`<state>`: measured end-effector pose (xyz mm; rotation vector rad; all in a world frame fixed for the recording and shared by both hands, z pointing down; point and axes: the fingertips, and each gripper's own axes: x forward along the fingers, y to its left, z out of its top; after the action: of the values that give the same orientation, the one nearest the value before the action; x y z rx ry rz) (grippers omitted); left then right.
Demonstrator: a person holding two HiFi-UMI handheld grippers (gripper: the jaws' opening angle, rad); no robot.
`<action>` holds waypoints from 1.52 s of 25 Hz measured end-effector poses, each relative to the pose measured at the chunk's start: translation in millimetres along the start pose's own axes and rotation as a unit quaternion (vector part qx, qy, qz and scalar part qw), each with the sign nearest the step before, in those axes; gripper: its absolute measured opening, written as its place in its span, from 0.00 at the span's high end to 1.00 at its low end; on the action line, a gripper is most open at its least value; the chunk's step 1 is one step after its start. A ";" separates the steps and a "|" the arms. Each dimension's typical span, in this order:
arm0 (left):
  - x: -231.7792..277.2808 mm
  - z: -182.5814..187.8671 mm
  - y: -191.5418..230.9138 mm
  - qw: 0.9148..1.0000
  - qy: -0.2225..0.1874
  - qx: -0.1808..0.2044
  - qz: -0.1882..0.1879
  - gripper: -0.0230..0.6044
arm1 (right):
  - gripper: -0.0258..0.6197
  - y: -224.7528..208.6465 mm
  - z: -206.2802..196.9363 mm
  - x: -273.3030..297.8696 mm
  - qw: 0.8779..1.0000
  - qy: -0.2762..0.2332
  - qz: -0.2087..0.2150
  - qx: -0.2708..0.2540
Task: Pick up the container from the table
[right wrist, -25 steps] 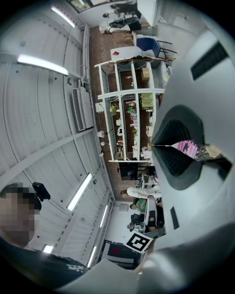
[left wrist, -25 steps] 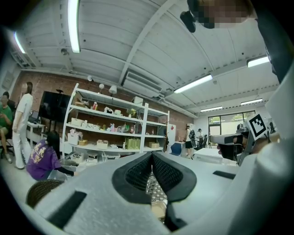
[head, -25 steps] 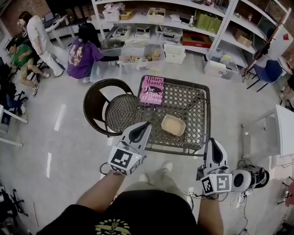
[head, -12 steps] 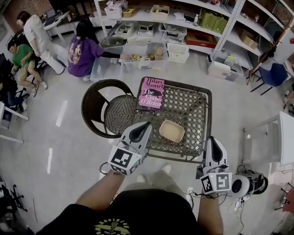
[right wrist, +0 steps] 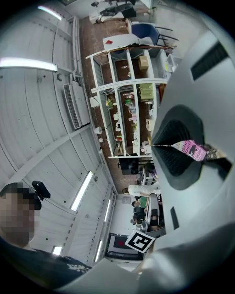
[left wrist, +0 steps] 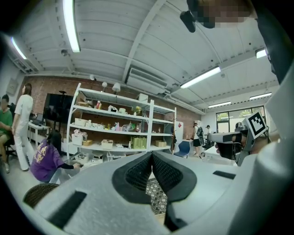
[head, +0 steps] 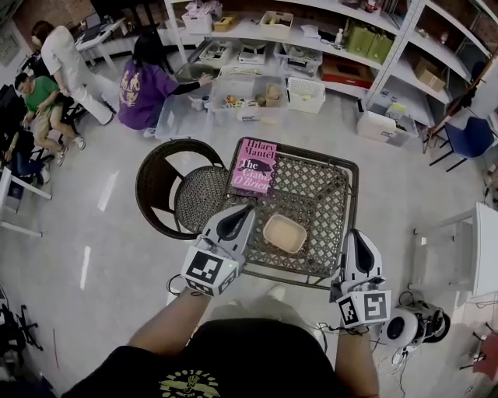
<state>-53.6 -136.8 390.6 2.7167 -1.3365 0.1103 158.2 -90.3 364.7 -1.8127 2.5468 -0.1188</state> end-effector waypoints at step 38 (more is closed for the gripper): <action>58.8 -54.9 50.5 0.994 0.086 -0.035 -0.056 0.95 | 0.94 -18.3 -60.5 69.2 0.995 0.062 -0.066 0.050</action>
<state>-58.7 -206.3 455.2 2.6475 -1.1178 0.2739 149.4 -158.4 428.5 -1.9921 2.4476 -0.3647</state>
